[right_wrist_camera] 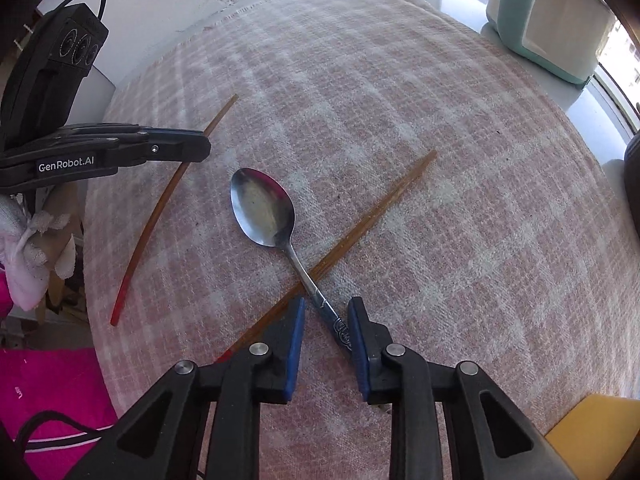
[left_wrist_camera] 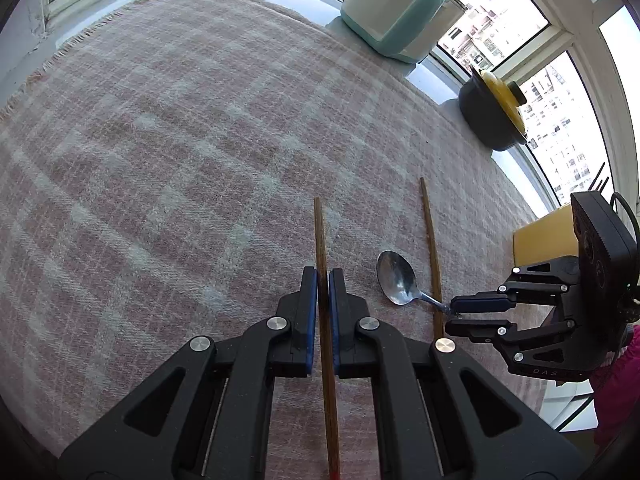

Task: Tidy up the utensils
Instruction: 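Close the right gripper on the metal spoon handle while the left gripper holds the chopstick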

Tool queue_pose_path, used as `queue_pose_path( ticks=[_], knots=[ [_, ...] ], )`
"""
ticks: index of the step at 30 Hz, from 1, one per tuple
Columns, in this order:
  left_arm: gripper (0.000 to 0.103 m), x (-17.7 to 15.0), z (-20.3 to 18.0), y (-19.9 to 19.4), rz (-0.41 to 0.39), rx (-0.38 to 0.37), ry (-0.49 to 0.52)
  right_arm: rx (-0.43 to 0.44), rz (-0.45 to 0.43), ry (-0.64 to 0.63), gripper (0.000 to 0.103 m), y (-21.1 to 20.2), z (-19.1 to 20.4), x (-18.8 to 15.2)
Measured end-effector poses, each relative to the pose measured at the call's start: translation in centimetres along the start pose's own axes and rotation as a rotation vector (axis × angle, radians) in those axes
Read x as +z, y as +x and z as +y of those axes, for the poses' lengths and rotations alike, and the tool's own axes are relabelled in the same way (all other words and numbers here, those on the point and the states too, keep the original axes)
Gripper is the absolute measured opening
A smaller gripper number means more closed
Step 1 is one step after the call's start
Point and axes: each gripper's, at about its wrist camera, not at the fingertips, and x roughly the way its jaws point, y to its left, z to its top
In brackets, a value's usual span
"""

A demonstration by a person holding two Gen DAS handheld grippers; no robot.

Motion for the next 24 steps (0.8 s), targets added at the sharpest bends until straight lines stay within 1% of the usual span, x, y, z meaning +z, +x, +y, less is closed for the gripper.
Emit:
queue_pose_path(
  ticks=[1,3,10,12,13,14,17,21,24],
  knots=[
    [0.004,0.0,0.0,0.0,0.001,0.0,0.0,-0.006,0.011,-0.017,0.019,0.1,0.4,-0.1],
    [0.004,-0.1,0.0,0.2,0.003,0.0,0.0,-0.043,0.019,-0.053,0.019,0.4,1.3,0.0],
    [0.003,-0.1,-0.5,0.5,0.011,-0.004,0.008,-0.095,0.026,-0.086,0.021,0.8,2.1,0.6],
    [0.003,-0.1,-0.6,0.6,0.012,-0.007,0.008,-0.125,0.032,-0.089,0.012,1.1,2.6,0.7],
    [0.003,-0.1,-0.6,0.6,0.011,-0.008,0.008,-0.13,0.033,-0.078,0.007,1.1,2.6,0.6],
    [0.003,-0.1,-0.6,0.6,0.011,-0.009,0.009,-0.128,0.027,-0.061,0.006,1.1,2.5,0.6],
    [0.003,0.0,-0.8,0.6,0.011,-0.013,0.013,-0.138,-0.005,-0.006,0.006,0.6,1.8,0.0],
    [0.003,0.0,-1.0,0.6,0.011,-0.019,0.014,-0.134,-0.074,0.066,0.006,-0.7,1.0,-1.1],
    [0.003,0.2,-1.3,0.9,0.014,-0.02,0.018,-0.153,-0.117,0.11,0.006,-1.7,-0.1,-1.9]
  ],
)
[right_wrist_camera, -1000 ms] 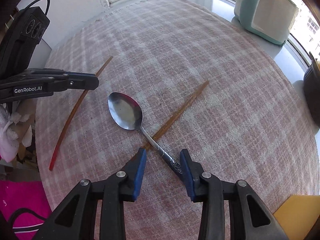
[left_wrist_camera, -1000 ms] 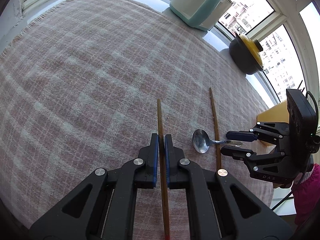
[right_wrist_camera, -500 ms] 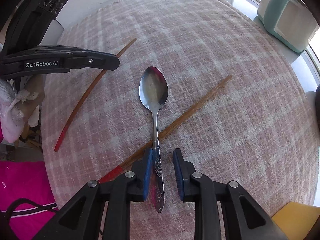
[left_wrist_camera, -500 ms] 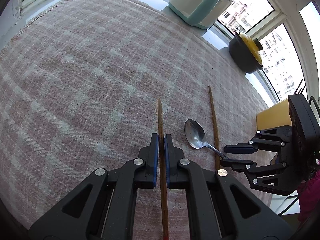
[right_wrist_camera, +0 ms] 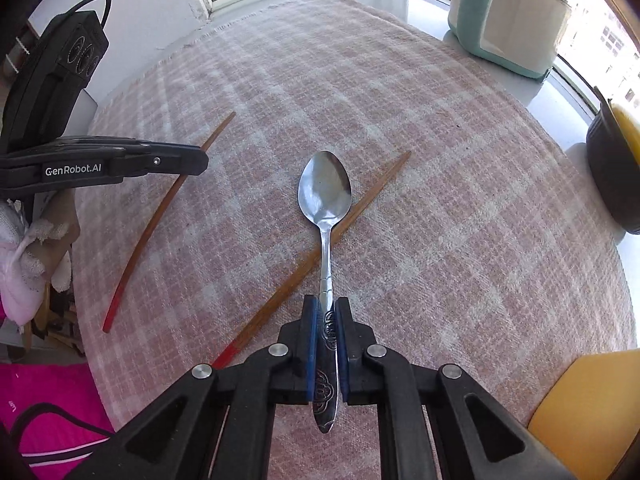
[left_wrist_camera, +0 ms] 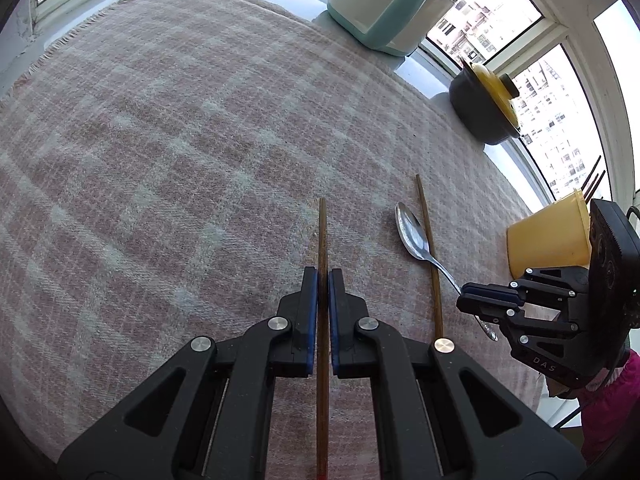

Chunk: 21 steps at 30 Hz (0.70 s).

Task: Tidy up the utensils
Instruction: 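Close the right gripper on the metal spoon handle while the left gripper holds the chopstick, then lift the chopstick and metal spoon with both tools and carry them toward the yellow container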

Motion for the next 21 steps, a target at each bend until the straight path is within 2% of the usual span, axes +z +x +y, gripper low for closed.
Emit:
queue_pose_path(
  ticks=[7,9,10,13,15,17,19,21],
  knots=[
    [0.003,0.1,-0.7,0.1,0.003,-0.008,0.021,0.017,0.06,-0.011,0.007,0.6,-0.1,-1.1],
    [0.003,0.0,-0.7,0.1,0.004,-0.009,0.018,0.009,0.037,0.004,0.016,0.3,-0.1,-0.8],
    [0.003,0.0,-0.6,0.1,0.004,-0.009,0.018,0.021,0.018,0.012,0.026,0.1,-0.1,-0.4],
    [0.003,0.0,-0.5,0.0,0.004,-0.012,0.016,0.04,-0.018,0.011,0.028,-0.1,0.1,1.1],
    [0.003,-0.1,-0.4,-0.2,0.002,-0.013,0.012,0.041,-0.028,-0.007,0.033,0.2,0.5,2.3],
    [0.003,-0.1,-0.2,-0.4,-0.001,-0.014,0.009,0.038,-0.027,-0.035,0.047,0.8,1.2,3.4],
    [0.003,-0.2,-0.1,-0.5,-0.005,-0.016,0.005,0.018,-0.023,-0.068,0.055,1.4,1.9,4.4],
    [0.003,-0.1,0.0,-0.7,-0.008,-0.017,0.002,0.0,-0.009,-0.091,0.057,2.3,2.5,5.3]
  ],
)
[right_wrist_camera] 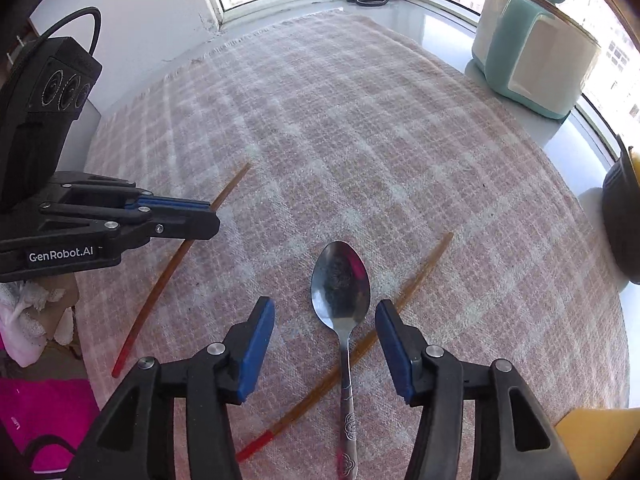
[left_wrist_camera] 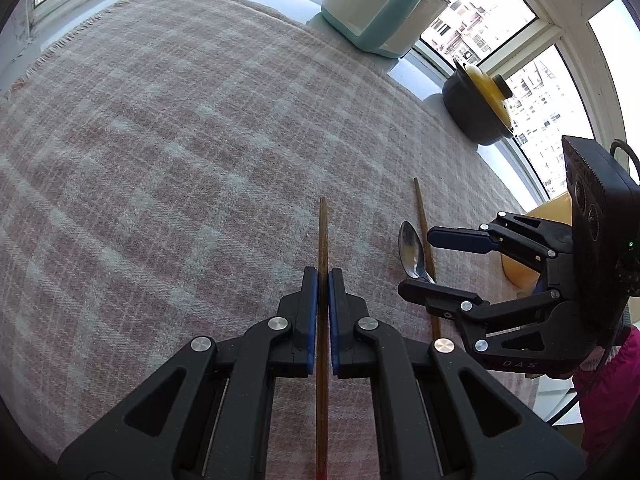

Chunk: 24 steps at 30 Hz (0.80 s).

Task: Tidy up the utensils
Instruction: 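Lift the chopstick and metal spoon with both tools and carry them toward the yellow container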

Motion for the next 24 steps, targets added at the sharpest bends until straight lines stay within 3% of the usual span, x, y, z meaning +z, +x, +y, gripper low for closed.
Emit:
queue_pose_path(
  ticks=[12,16,24],
  knots=[
    [0.003,-0.1,0.3,-0.5,-0.01,-0.002,-0.014,-0.028,0.082,-0.037,0.058,2.2,-0.1,0.1],
    [0.003,0.0,0.3,-0.3,-0.007,-0.001,-0.017,-0.043,0.07,-0.022,0.035,1.8,-0.5,-0.5],
    [0.003,0.3,-0.4,-0.5,-0.018,-0.006,-0.006,-0.038,0.014,0.015,0.034,0.4,-0.7,-1.8]
  ],
)
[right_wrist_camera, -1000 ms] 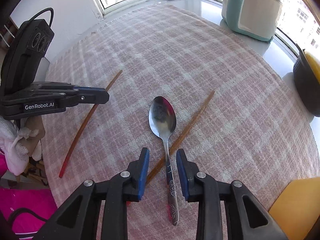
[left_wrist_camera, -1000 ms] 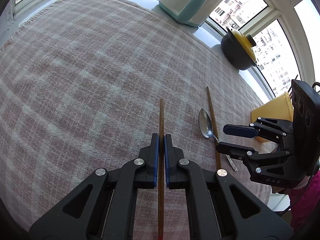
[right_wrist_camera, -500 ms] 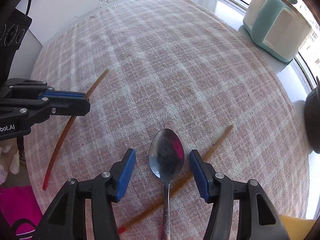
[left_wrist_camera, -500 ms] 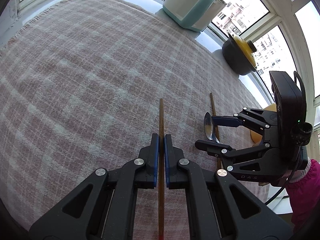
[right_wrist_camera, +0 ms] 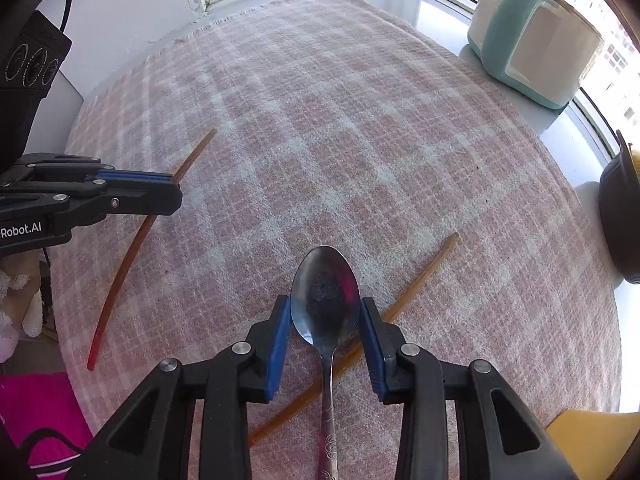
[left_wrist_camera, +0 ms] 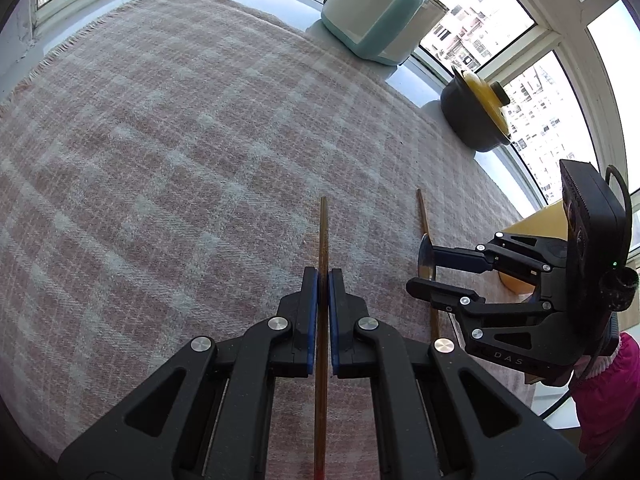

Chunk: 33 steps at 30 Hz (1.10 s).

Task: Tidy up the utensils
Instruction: 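Lift the chopstick and metal spoon with both tools and carry them toward the yellow container, then lower the chopstick and spoon into the yellow container and open both grippers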

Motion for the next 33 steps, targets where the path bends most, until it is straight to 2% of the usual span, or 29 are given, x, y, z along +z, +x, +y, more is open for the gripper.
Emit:
queue_pose_path(
  ticks=[10,17,33],
  knots=[
    [0.003,0.9,-2.2,-2.5,-0.072,-0.029,0.04,-0.014,-0.174,0.056,0.034,-6.8,-0.1,-1.7],
    [0.003,1.3,-4.4,-3.9,-0.114,-0.046,0.087,-0.054,-0.277,0.087,0.034,-10.8,-0.5,-2.5],
    [0.003,2.5,-9.3,-7.1,-0.197,-0.106,0.173,-0.104,-0.431,0.153,0.034,-17.2,-1.7,-4.7]
  ],
)
